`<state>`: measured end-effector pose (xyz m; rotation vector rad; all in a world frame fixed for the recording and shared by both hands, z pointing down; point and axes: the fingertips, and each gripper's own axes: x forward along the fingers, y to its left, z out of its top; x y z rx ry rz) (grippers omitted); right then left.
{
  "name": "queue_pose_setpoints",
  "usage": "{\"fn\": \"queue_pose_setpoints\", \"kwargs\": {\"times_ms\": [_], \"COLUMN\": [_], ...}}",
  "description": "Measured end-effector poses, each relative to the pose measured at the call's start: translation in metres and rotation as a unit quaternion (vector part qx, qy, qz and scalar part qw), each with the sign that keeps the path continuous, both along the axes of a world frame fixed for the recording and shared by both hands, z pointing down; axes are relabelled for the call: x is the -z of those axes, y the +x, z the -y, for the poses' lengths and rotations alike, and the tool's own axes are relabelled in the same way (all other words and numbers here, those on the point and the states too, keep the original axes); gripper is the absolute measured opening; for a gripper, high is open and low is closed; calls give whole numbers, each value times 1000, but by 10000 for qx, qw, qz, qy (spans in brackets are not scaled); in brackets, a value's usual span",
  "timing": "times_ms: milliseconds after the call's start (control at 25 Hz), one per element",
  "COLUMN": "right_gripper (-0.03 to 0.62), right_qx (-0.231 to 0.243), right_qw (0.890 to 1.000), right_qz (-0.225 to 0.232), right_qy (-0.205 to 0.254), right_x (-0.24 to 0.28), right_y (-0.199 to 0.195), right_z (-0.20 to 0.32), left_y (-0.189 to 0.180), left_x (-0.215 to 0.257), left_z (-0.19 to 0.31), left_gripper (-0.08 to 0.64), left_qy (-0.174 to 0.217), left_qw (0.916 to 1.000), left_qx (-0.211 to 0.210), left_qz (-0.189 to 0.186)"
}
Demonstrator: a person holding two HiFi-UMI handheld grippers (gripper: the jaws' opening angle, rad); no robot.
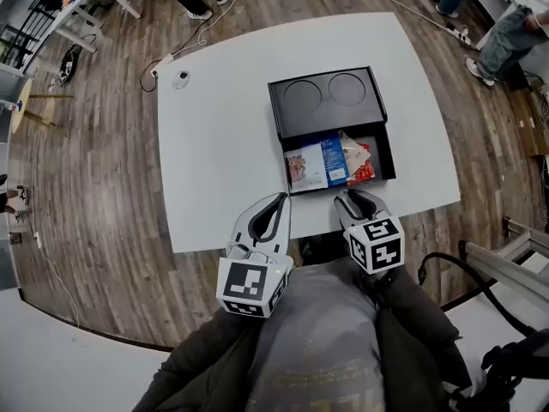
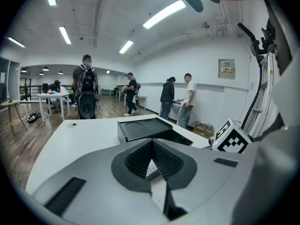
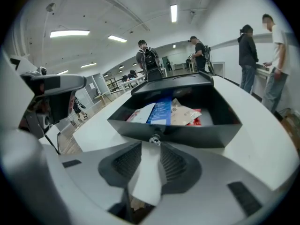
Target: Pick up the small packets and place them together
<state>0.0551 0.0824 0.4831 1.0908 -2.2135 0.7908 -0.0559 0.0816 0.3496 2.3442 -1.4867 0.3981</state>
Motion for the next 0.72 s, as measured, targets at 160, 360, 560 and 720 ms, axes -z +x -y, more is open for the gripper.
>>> {"fn": "queue_pose_setpoints", "kwargs": {"times_ms": [160,360,560,720], "right_gripper": [112,113,114,113], "right_qx": [226,475,656,764], "right_qw": [9997,9981,9957,9956], "right_qz": [-83,19,202,273], "right_qy": [49,394,615,474], "right_x": [25,67,91,84], "right_y": [8,5,-10,-21], "right_z": [-9,-2,35,66], "left_y": [-1,3,0,-12], "left_x": [9,22,30,23], "left_z": [6,18,32,44], "left_gripper": [2,2,2,2], "left_qy": [198,409,471,348], "left_qw": [9998,9988,9984,9985], "left_qx": [30,46,180,395], "left_qz": [-97,-255,-245,-166]}}
